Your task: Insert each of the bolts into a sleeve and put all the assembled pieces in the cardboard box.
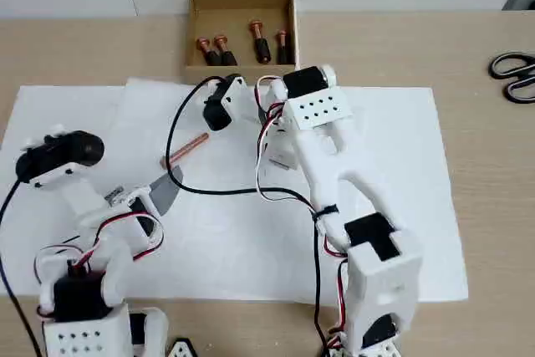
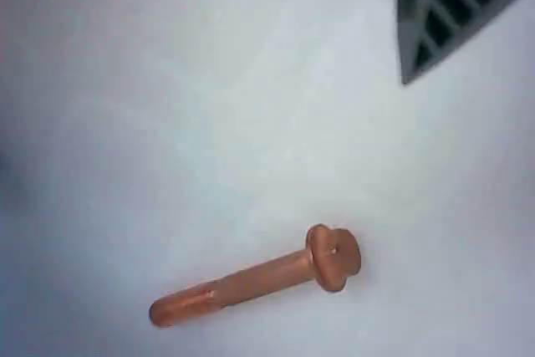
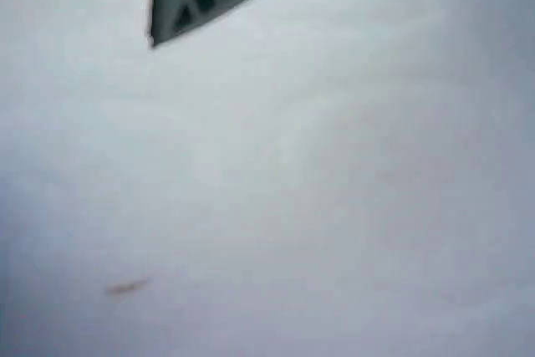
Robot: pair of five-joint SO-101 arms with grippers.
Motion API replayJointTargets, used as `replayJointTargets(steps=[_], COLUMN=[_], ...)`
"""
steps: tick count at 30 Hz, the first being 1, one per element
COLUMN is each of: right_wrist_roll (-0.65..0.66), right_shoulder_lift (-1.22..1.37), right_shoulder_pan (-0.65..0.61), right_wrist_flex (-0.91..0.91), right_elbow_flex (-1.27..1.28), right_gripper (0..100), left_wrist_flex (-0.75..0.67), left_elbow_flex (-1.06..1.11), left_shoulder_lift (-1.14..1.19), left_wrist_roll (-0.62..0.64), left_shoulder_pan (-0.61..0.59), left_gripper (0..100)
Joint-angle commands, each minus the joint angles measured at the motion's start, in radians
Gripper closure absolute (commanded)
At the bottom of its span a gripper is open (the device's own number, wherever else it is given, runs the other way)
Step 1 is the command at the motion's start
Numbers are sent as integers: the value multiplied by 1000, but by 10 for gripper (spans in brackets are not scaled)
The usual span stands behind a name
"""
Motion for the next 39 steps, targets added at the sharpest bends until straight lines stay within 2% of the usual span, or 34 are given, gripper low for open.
replayJointTargets(steps=[1,10,19,30,39], right_wrist_roll=[8,5,6,3,-186], right_shoulder_lift=[31,265,433,449,297], right_shoulder_pan=[-7,-4,-7,24,96], right_wrist_flex=[-28,13,13,13,25], right_elbow_flex=[-83,-315,-410,-413,-413], right_gripper=[740,740,745,994,995], left_wrist_flex=[5,5,5,2,5], left_elbow_flex=[-53,-53,-51,-51,-51], left_shoulder_lift=[18,21,21,21,25], left_wrist_roll=[3,3,3,3,3], left_shoulder_pan=[5,5,3,3,5], left_gripper=[668,668,668,668,668])
